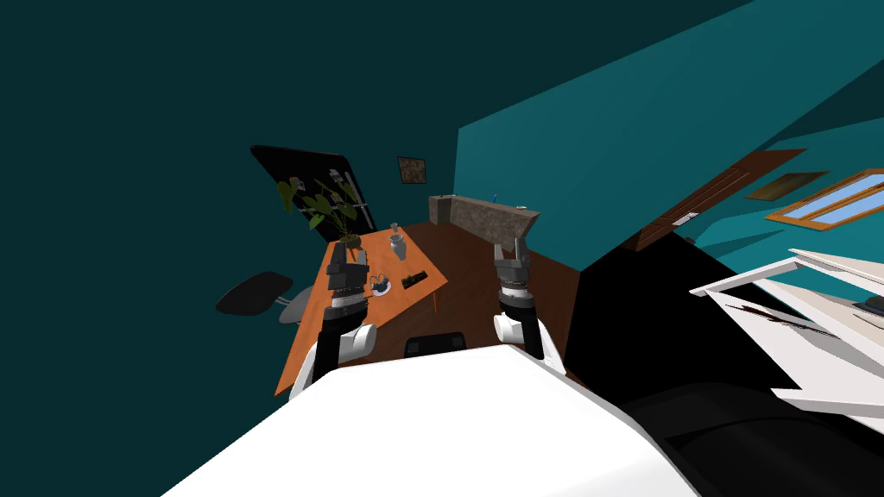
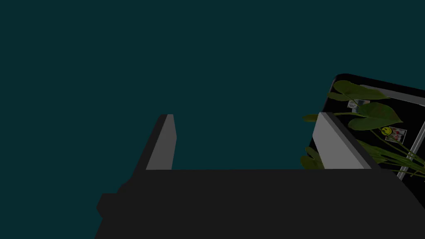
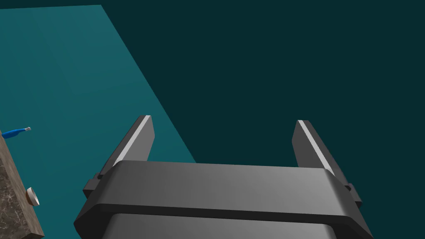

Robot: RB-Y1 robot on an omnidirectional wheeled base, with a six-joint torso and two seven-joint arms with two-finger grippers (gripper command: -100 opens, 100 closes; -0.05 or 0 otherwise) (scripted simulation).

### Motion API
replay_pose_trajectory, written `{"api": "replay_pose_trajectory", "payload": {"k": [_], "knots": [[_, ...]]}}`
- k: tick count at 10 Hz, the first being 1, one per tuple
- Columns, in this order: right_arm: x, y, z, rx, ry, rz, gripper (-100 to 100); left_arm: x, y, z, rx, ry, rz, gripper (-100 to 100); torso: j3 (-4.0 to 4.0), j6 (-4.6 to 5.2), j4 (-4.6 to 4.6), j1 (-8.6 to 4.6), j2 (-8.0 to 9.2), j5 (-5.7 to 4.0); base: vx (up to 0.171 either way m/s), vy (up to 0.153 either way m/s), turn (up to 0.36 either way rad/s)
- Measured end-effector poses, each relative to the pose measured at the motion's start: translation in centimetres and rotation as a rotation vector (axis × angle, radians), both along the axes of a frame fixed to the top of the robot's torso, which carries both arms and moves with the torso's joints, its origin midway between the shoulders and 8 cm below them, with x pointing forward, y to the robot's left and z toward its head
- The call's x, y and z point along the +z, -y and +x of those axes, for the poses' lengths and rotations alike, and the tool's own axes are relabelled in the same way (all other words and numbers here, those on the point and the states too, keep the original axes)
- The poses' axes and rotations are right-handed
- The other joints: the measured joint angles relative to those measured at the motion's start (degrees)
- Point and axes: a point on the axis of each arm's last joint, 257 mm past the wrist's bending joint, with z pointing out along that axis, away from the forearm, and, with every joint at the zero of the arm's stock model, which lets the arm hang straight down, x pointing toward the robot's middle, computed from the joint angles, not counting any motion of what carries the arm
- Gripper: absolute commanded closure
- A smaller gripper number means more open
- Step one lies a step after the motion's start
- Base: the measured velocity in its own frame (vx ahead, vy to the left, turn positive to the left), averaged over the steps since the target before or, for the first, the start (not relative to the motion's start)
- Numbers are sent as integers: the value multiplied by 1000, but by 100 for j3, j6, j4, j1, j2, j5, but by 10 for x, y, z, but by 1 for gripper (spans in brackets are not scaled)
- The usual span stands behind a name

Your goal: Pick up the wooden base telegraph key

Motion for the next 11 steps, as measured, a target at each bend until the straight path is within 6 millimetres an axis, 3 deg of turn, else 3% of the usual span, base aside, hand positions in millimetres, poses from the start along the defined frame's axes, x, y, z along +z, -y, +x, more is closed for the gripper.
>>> {"api": "replay_pose_trajectory", "payload": {"k": [4,11], "knots": [[0,0,0,0,0,0,0,-15,-1,16,-12,-70,109,-100,1,0,1,-28,3,-6,-6,-68,17],[0,0,0,0,0,0,0,-64,-50,68,92,-270,241,-100,4,0,1,-36,7,-8,-17,-111,24]]}}
